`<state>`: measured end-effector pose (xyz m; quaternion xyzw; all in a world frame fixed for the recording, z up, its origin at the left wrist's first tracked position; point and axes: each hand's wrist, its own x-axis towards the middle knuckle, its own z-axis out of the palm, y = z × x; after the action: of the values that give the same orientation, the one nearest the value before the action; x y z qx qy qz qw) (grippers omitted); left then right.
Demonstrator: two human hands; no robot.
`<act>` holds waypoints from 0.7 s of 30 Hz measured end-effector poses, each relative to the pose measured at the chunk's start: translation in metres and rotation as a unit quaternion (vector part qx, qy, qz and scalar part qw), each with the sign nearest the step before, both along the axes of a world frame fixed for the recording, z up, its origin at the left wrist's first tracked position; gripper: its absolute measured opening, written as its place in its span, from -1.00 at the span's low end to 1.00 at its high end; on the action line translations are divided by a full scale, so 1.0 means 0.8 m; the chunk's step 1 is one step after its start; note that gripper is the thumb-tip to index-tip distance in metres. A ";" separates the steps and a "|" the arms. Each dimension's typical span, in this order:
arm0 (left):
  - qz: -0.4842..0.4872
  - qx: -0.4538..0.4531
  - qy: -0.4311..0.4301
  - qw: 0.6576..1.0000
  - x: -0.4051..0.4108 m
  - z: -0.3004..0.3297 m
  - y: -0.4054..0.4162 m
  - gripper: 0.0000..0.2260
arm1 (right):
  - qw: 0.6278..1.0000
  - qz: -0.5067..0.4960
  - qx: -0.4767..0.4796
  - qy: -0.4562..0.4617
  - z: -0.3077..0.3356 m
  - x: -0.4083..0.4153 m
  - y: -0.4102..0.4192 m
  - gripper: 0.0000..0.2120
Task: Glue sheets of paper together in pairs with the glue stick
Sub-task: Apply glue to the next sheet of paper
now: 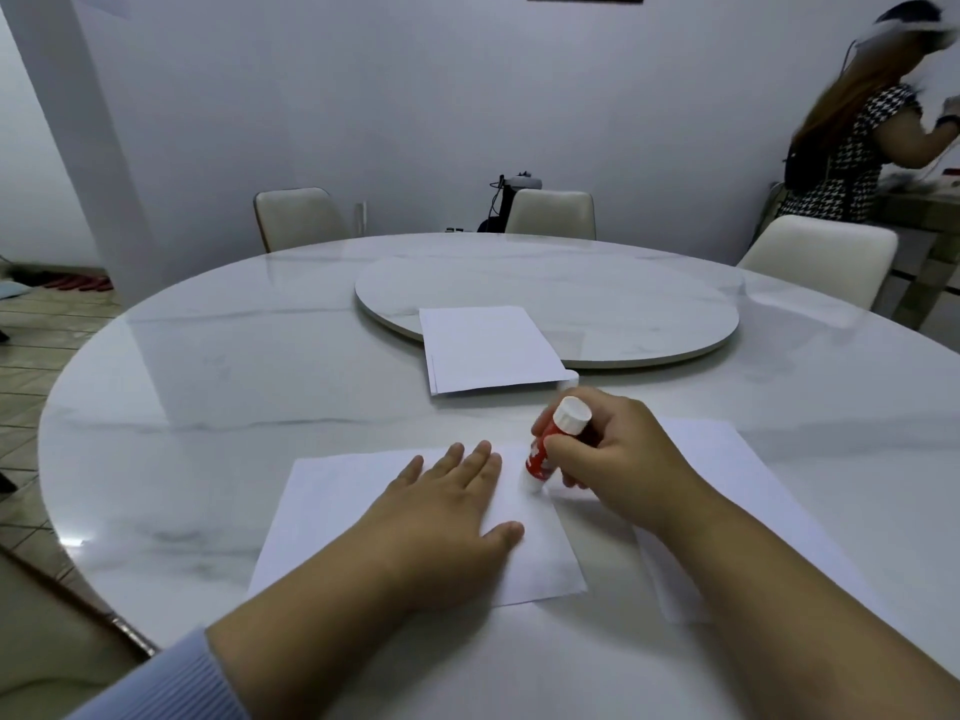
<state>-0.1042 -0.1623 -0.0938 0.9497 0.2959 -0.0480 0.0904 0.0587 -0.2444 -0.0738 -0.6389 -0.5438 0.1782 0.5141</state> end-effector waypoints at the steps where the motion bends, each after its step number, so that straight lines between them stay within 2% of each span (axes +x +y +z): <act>1: 0.001 0.000 0.000 1.000 0.000 0.000 0.000 -0.40 | 1.000 0.025 -0.005 0.001 0.003 0.000 -0.004 -0.87; 4: -0.003 0.002 -0.008 1.000 0.001 -0.004 -0.001 -0.40 | 0.992 0.115 -0.059 0.004 0.009 -0.002 -0.014 -0.78; 7: -0.011 -0.007 -0.002 1.000 0.000 -0.003 0.001 -0.40 | 0.978 0.178 -0.104 0.037 0.012 -0.001 -0.016 -0.85; 9: -0.037 -0.030 0.022 0.999 0.001 0.008 0.009 -0.42 | 0.974 0.178 -0.032 0.134 0.011 0.007 -0.012 -0.87; 11: -0.107 -0.075 0.065 0.989 -0.001 0.026 0.019 -0.43 | 0.958 0.109 0.070 0.257 0.009 0.019 -0.009 -0.88; 13: -0.166 -0.139 0.061 0.974 -0.007 0.041 0.023 -0.38 | 0.944 0.035 0.137 0.298 0.006 0.030 -0.008 -0.83; 15: -0.130 -0.142 -0.027 0.981 -0.007 0.038 0.019 -0.40 | 0.947 -0.016 0.163 0.276 0.005 0.033 -0.007 -0.81; 17: -0.008 -0.043 -0.111 0.993 -0.003 0.023 0.016 -0.49 | 0.953 -0.052 0.172 0.244 0.005 0.030 -0.004 -0.85; 19: 0.079 0.043 -0.073 0.993 0.000 0.009 0.012 -0.39 | 0.962 -0.077 0.170 0.201 0.002 0.024 0.000 -0.90; 21: 0.066 0.023 -0.038 0.997 0.000 -0.001 0.011 -0.32 | 0.972 -0.081 0.153 0.156 -0.002 0.016 0.004 -0.95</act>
<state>-0.1041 -0.1538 -0.0943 0.9311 0.3552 0.0011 0.0831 0.0711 -0.2408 -0.0755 -0.5591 -0.4238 0.1479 0.6970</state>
